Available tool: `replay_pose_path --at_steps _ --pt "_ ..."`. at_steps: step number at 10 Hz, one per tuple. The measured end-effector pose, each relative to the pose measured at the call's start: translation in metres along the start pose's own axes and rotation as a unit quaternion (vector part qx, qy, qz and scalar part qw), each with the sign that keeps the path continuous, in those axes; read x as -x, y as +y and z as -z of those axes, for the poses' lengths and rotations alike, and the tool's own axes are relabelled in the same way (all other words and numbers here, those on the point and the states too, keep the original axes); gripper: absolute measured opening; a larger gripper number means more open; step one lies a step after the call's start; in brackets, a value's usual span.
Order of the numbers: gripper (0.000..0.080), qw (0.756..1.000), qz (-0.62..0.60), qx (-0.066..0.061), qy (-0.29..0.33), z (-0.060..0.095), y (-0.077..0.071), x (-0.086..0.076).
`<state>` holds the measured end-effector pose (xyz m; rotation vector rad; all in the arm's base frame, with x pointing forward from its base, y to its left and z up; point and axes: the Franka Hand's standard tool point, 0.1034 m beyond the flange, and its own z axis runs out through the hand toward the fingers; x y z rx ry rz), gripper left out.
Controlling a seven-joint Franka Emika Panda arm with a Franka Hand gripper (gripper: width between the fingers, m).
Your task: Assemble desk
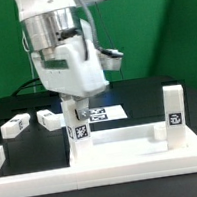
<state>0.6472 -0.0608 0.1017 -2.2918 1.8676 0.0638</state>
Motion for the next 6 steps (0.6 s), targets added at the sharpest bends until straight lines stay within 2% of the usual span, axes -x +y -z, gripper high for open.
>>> replay_pose_path --at_steps 1,3,5,6 --pt "0.029 0.998 -0.063 -0.007 -0.009 -0.0002 -0.0003 0.0003" --pt "0.0291 0.989 -0.151 -0.003 -0.013 0.0001 -0.0027 0.0039" --pt "0.0291 0.985 -0.174 -0.004 -0.011 -0.0006 -0.0034 0.0053" --pt "0.0291 0.99 -0.141 -0.004 -0.011 -0.0006 -0.0032 0.0049"
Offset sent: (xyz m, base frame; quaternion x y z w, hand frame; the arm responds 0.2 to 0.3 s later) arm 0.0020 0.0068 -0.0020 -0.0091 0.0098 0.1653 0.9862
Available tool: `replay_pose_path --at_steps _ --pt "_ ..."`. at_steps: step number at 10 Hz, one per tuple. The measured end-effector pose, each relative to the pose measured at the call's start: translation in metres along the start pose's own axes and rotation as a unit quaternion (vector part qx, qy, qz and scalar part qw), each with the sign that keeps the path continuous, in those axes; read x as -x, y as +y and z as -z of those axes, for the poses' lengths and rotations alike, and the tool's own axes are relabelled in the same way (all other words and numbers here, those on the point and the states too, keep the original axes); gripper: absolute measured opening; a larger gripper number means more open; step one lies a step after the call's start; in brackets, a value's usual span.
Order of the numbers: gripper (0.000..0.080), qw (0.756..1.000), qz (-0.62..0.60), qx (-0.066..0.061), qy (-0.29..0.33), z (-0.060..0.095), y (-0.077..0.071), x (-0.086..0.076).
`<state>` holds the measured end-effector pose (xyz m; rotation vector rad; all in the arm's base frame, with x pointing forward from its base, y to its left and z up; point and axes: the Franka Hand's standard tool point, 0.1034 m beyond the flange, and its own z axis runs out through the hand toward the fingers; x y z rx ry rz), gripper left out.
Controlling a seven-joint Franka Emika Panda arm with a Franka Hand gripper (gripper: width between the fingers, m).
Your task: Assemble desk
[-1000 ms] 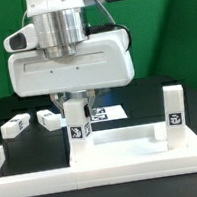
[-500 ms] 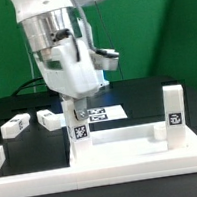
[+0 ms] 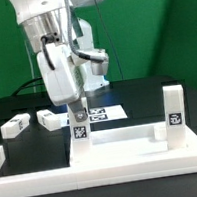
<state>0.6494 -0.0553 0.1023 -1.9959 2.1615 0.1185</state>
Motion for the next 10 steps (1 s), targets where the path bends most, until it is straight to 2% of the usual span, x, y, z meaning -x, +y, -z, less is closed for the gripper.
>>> replay_pose_path --at_steps 1,2,3,4,6,7,8,9,10 --pt "0.0478 0.992 0.123 0.017 0.005 0.0 0.005 -0.006" --pt "0.059 0.971 0.237 0.016 0.003 0.002 0.005 -0.015" --pt "0.059 0.957 0.291 0.016 0.002 0.004 0.005 -0.016" --pt "0.0636 0.946 0.325 0.016 0.002 0.003 0.005 -0.016" --pt "0.0648 0.912 0.41 0.019 0.004 0.003 0.005 -0.016" --pt "0.0648 0.862 0.504 0.036 0.016 0.003 0.006 -0.012" --pt "0.0649 0.801 0.596 0.053 0.025 0.003 0.003 -0.003" --pt "0.0649 0.784 0.618 0.052 0.021 0.001 0.003 0.001" --pt "0.0649 0.79 0.61 0.052 0.022 0.002 0.003 -0.002"
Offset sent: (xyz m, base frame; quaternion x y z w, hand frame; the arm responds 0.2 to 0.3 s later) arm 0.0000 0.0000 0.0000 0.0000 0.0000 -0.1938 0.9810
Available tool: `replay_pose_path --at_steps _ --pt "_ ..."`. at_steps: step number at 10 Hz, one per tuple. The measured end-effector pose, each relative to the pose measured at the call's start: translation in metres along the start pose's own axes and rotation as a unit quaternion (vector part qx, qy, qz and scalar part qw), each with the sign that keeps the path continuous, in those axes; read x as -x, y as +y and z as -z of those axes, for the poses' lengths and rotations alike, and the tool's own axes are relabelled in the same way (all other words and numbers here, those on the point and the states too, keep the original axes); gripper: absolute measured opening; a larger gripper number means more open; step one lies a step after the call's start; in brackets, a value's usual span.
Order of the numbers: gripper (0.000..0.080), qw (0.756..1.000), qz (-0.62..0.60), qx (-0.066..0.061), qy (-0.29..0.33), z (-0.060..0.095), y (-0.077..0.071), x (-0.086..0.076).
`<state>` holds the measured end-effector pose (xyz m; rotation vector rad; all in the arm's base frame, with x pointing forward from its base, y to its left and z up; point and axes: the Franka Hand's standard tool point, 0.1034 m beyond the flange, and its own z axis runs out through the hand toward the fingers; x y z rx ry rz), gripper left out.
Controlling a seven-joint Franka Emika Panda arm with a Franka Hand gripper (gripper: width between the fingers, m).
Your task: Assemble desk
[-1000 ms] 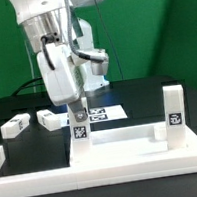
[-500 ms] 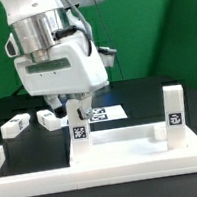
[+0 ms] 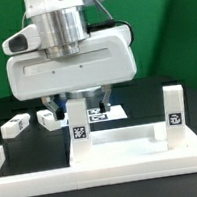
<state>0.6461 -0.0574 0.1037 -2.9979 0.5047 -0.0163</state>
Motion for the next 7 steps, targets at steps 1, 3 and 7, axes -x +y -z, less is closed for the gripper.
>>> replay_pose_path --at_steps 1,3,7 --pt "0.0649 1.0 -0.01 0.0 0.0 -0.0001 -0.0005 0.0001" --pt "0.0372 1.0 -0.025 0.0 0.0 -0.0001 -0.0009 0.0002" --pt "0.0296 0.977 -0.211 0.002 0.008 -0.0016 0.0026 -0.0003"
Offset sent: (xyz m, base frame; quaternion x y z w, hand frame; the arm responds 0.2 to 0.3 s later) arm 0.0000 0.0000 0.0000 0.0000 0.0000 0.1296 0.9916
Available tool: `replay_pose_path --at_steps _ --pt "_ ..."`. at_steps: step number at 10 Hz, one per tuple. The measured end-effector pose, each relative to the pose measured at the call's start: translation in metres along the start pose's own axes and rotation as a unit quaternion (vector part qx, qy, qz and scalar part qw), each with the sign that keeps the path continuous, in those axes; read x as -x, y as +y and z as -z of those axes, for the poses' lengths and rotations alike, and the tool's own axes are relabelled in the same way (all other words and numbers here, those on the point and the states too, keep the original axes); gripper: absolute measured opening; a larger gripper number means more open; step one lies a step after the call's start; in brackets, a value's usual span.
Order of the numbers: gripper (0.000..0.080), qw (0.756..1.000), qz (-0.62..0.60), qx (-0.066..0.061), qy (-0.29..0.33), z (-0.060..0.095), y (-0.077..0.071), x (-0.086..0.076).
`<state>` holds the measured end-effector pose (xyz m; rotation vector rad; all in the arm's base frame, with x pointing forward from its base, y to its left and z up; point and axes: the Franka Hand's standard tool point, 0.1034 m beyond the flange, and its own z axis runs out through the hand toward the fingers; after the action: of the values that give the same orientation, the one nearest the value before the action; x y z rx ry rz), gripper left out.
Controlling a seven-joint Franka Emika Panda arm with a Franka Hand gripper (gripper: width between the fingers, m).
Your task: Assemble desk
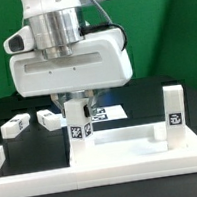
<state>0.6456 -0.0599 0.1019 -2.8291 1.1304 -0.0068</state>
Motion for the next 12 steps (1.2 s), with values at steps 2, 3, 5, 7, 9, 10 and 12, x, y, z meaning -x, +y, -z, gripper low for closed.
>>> replay_pose_path --at_steps 2,3,5,7,9,10,12 --pt "0.0294 0.982 -0.189 -0.009 -0.015 -0.0003 -0.0021 0.0011" --pt "0.0294 0.962 -0.271 -0.018 -0.029 -0.0005 -0.0037 -0.0011" --pt "0.0293 0.908 -0.414 -0.041 -0.052 0.0002 -0.0035 -0.0048" --pt "0.0293 0.872 -0.484 -0.039 -0.06 0.0006 -0.0071 -0.0027" --pt "0.0293 0.851 -0.521 -0.038 -0.059 0.0002 -0.0064 -0.0038" --pt "0.0293 0.841 -0.536 -0.037 -0.058 0.0004 -0.0065 -0.0042" --pt "0.0321 0.839 -0.541 -0.036 -0.056 0.0003 -0.0065 -0.0039"
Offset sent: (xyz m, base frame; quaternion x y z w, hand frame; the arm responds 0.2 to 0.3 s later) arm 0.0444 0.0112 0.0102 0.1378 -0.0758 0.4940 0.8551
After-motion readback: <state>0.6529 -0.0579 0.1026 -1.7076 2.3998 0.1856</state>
